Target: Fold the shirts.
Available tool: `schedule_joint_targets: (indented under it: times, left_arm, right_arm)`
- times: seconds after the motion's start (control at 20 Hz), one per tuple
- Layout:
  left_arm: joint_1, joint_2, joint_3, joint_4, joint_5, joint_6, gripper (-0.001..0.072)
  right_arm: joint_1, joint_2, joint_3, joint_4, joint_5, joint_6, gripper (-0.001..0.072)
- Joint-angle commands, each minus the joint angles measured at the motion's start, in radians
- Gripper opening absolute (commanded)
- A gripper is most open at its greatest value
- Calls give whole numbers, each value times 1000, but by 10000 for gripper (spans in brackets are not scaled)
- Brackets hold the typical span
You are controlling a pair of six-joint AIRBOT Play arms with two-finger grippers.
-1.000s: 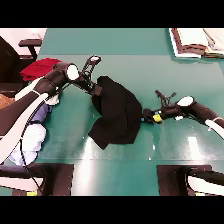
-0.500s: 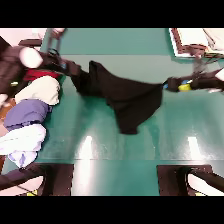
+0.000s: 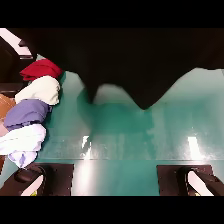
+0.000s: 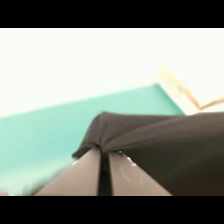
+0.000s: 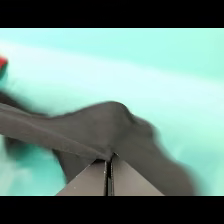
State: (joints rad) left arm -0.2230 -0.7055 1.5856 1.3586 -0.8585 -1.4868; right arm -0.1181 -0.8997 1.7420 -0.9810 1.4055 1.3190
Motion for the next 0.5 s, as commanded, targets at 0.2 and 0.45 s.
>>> schedule_joint_targets:
  times: [0.2, 0.45]
  left_arm:
    - [2, 71, 228, -11, 2, 3, 26]
    - [2, -128, 227, 50, -264, 2, 27]
  right_arm:
    - [-183, -34, 345, -15, 97, 55, 15]
    - [-19, -216, 297, -19, 173, 165, 14]
